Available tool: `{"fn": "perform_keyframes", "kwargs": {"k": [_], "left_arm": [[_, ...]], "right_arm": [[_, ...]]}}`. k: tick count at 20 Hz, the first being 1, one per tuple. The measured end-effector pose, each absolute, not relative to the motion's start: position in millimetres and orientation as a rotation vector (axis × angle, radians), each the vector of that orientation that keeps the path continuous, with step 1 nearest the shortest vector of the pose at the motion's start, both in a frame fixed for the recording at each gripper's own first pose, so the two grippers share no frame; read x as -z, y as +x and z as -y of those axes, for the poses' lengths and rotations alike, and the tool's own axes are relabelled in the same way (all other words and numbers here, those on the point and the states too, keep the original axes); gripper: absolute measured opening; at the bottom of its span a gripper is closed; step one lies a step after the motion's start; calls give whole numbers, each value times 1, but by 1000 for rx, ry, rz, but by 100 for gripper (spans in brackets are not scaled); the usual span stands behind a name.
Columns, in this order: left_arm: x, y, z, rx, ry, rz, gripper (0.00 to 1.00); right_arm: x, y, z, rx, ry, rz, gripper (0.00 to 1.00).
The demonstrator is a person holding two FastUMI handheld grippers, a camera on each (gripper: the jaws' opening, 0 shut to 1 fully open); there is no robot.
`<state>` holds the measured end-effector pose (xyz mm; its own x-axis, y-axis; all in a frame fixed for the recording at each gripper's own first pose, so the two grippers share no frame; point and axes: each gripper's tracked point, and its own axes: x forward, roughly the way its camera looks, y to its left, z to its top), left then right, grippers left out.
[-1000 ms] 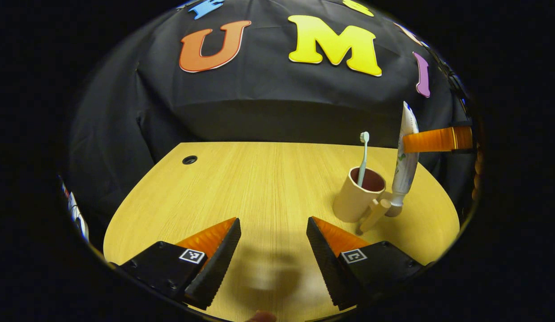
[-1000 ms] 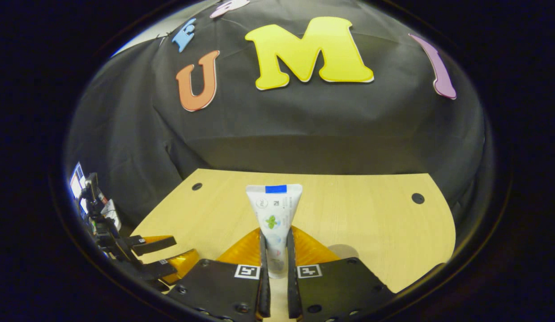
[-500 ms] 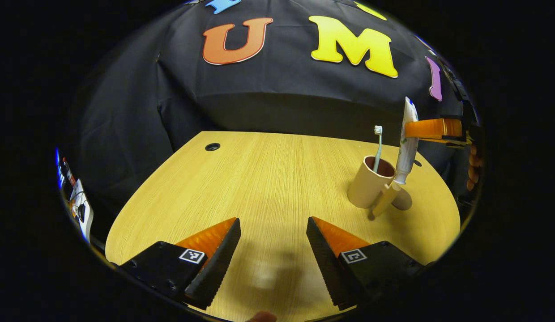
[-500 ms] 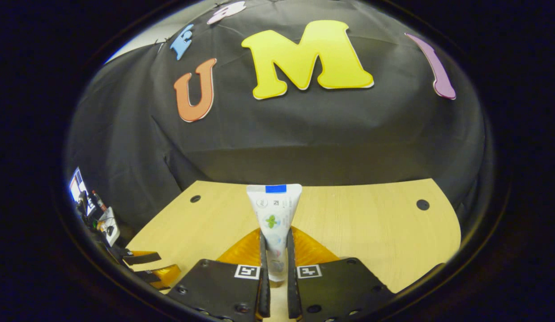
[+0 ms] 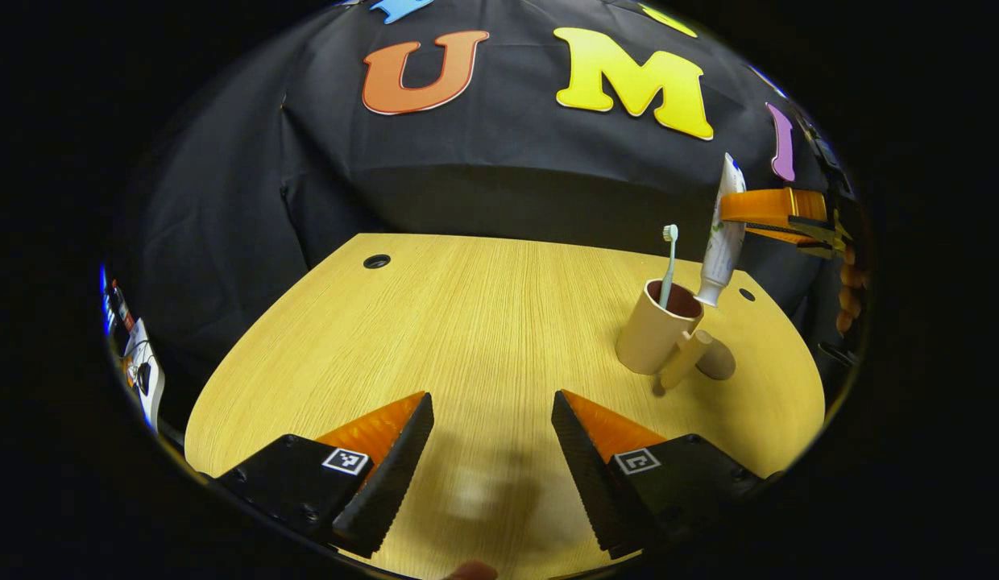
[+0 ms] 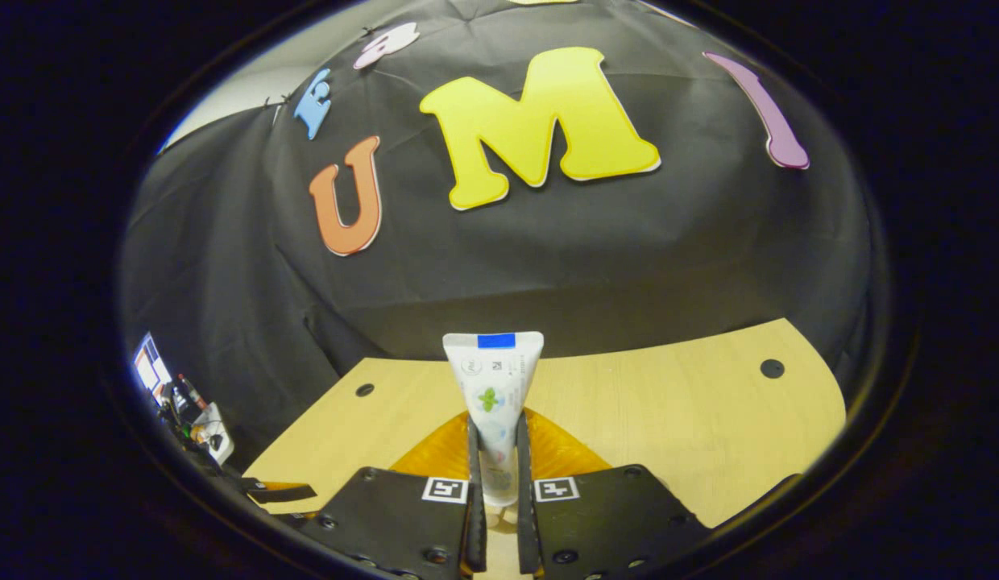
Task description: Put the toothbrush and toothpaste on the desktop into the cup, then pick up the cup and place it on the coaster on the desktop.
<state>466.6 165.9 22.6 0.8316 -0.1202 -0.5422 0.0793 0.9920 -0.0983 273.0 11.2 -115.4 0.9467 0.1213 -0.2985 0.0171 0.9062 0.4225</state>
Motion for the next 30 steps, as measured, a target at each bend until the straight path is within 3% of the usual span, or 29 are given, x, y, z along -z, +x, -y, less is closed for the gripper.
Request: {"fn": "perform_keyframes", "kwargs": {"k": [10, 18, 30], "left_arm": [[-23, 469, -168, 91, -67, -569, 94], [-27, 473, -164, 116, -58, -543, 94], [-31, 474, -158, 154, -40, -528, 94]], "right_arm": [[151, 298, -20, -63, 394, -356, 15], [190, 284, -39, -86, 271, -472, 15], [202, 255, -40, -100, 226, -584, 27]]}}
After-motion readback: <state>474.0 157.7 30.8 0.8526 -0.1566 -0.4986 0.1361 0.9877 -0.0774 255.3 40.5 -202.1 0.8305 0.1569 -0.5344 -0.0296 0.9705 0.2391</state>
